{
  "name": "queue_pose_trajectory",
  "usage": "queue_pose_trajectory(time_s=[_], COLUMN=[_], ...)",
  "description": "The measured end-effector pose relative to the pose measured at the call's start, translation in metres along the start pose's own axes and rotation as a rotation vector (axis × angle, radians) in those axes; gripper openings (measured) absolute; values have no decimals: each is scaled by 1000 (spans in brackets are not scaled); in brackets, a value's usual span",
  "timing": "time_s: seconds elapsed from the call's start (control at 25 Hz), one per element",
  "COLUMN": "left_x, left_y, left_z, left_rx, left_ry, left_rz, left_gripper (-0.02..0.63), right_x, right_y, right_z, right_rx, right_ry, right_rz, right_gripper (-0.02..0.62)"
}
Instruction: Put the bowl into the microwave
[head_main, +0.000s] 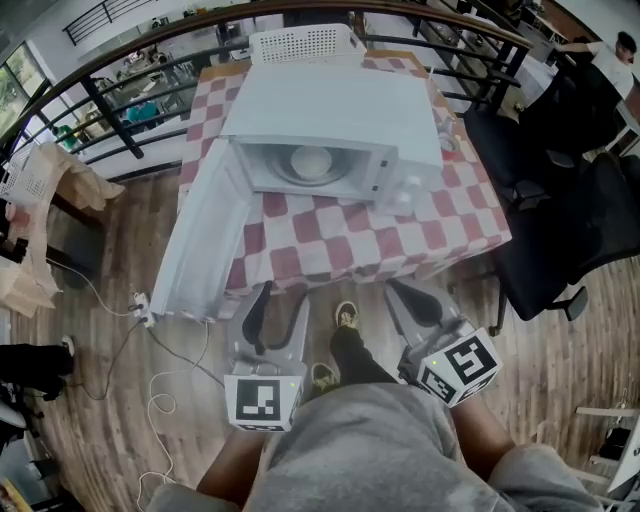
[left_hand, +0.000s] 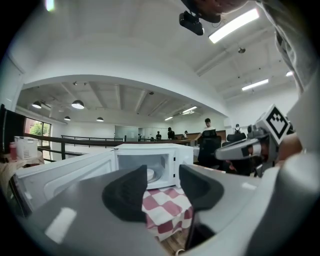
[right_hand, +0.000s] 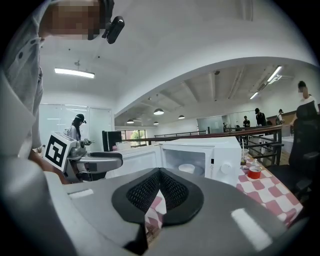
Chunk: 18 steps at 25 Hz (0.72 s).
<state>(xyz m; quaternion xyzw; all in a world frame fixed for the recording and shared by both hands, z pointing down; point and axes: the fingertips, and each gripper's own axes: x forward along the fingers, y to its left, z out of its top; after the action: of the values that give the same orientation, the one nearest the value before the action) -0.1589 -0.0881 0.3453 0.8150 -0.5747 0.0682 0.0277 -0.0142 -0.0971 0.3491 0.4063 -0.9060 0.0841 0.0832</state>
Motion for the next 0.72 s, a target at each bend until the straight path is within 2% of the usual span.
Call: queue_pose_trajectory(time_s=[0.08, 0.24, 0.36, 0.72], left_x=[-10, -30, -38, -40], left_y=[1, 2, -1, -23], left_z=[1, 3, 3, 8], left_rx=[-1, -4, -37, -23], left_ry=[-14, -41, -47, -32], left_rz=[16, 70, 77, 25], left_gripper=[188, 90, 18, 12], right_x=[-7, -18, -25, -41], right_y=[5, 14, 16, 11], right_z=[0, -1, -5, -9], right_rx=[-6, -11, -5, 15], right_ry=[0, 0, 4, 12], right_rz=[-3, -10, -16, -27], right_gripper=[-2, -2, -2, -2])
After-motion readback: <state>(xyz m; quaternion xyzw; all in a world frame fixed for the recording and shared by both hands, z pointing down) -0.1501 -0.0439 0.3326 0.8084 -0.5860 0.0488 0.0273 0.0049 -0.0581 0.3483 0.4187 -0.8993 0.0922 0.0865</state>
